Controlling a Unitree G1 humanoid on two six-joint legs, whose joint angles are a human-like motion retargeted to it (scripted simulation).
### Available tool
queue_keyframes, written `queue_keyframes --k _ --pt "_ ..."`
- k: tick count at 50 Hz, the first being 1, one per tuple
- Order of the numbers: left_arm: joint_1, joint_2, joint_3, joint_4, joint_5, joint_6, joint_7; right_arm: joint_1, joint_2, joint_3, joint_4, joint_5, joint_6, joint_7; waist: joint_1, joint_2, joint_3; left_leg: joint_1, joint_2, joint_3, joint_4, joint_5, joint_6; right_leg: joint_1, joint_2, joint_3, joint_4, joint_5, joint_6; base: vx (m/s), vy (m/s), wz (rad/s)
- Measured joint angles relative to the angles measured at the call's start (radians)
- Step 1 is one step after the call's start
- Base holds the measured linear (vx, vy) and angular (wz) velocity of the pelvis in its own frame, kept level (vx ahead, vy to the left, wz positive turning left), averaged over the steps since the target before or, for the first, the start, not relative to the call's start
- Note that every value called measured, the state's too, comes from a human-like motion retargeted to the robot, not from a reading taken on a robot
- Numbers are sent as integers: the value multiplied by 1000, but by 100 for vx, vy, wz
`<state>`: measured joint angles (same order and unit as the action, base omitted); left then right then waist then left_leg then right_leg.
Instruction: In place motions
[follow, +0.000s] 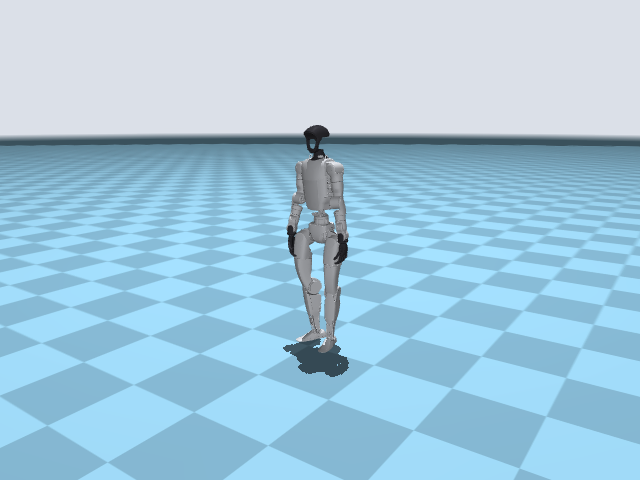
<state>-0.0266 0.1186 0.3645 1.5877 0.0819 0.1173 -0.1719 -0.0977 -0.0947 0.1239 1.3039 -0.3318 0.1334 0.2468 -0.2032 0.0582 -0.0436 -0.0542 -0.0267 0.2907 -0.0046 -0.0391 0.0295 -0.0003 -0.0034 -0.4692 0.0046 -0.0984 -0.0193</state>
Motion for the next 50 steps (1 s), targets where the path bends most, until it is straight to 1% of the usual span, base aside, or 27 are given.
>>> queue_keyframes --k 2,5,10,15,20,21,23,25,27,28,32,35,38,40,42,45,48,50 --pt "24 -2 9 -4 4 2 -6 -6 8 20 -63 10 -1 33 11 -8 0 4 -6 3 -3 0 3 1 -5 3 0 2 4 7 6 -4" --pt "63 -6 30 -20 9 2 -15 -6 11 43 -154 4 -28 67 18 -16 4 6 -13 1 -4 0 11 3 -11 3 0 5 9 6 8 -1" --pt "116 -14 79 -14 -11 5 -19 -1 -1 66 -223 -17 -61 39 29 -28 8 10 -25 -6 -2 -3 23 9 -22 -4 2 7 20 6 10 6" --pt "144 -14 111 13 -30 17 -36 7 -19 48 -137 -35 -55 14 48 -41 6 13 -42 -25 7 -12 42 13 -40 -8 18 1 31 8 14 6" --pt "131 -9 110 35 -18 23 -49 21 -48 -10 45 -67 -11 6 44 -46 11 18 -54 -87 38 -32 50 9 -62 -20 89 -35 40 8 16 39" --pt "125 -8 108 39 -13 23 -50 31 -53 -25 71 -78 -2 5 40 -44 11 16 -46 -97 47 -37 43 -7 -70 -15 134 -43 39 7 13 31" --pt "116 -5 104 41 -5 21 -56 52 -63 -50 117 -92 8 -3 23 -30 20 16 -21 -127 63 -43 33 -73 -71 22 267 -53 13 7 13 44" --pt "115 -1 88 36 -3 20 -66 74 -73 -68 151 -102 13 -14 -4 -15 41 23 0 -140 70 -41 37 -145 -79 46 354 -63 23 5 3 34" --pt "107 6 68 42 3 24 -75 100 -80 -94 165 -113 19 -22 -32 -12 61 32 14 -145 78 -44 37 -213 -90 53 313 -81 21 -3 0 -8" --pt "99 10 65 49 12 28 -76 110 -83 -108 170 -116 20 -25 -33 -13 71 35 18 -136 82 -48 41 -263 -90 59 287 -97 4 -7 2 -37" --pt "78 21 19 48 20 35 -83 143 -102 -141 184 -84 14 -33 -79 10 135 52 62 -131 97 -52 48 -501 -109 30 217 -128 -25 -9 4 -32" --pt "45 41 -27 42 32 42 -102 158 -110 -164 191 -64 26 -40 -169 34 195 57 108 -154 108 -48 47 -704 -146 27 257 -148 -74 -16 6 49" --pt "-6 66 -57 48 64 56 -91 183 -114 -175 213 -19 26 -46 -269 72 255 42 169 -214 132 -44 43 -874 -206 23 293 -149 -121 -14 5 103" --pt "-44 75 -80 46 82 65 -79 199 -117 -187 241 6 30 -40 -306 86 267 22 191 -245 149 -43 37 -990 -252 70 309 -144 -147 -5 6 89" --pt "-53 68 -108 20 88 62 -73 229 -121 -204 272 7 40 -40 -305 113 255 6 208 -261 157 -42 37 -1081 -268 121 300 -128 -169 9 0 45" --pt "-60 48 -144 -37 66 43 -79 246 -126 -222 308 -23 56 -32 -281 143 256 1 225 -265 169 -45 42 -1150 -272 159 284 -102 -192 6 -1 12" --pt "-69 27 -143 -71 27 28 -103 239 -124 -195 292 -77 76 -22 -289 168 261 -10 245 -248 178 -39 40 -1141 -251 173 263 -87 -190 -2 10 -12" --pt "-81 17 -126 -78 16 27 -113 221 -119 -177 266 -103 78 -20 -301 170 260 -14 246 -225 180 -18 38 -1098 -239 171 255 -77 -178 -3 11 -7"
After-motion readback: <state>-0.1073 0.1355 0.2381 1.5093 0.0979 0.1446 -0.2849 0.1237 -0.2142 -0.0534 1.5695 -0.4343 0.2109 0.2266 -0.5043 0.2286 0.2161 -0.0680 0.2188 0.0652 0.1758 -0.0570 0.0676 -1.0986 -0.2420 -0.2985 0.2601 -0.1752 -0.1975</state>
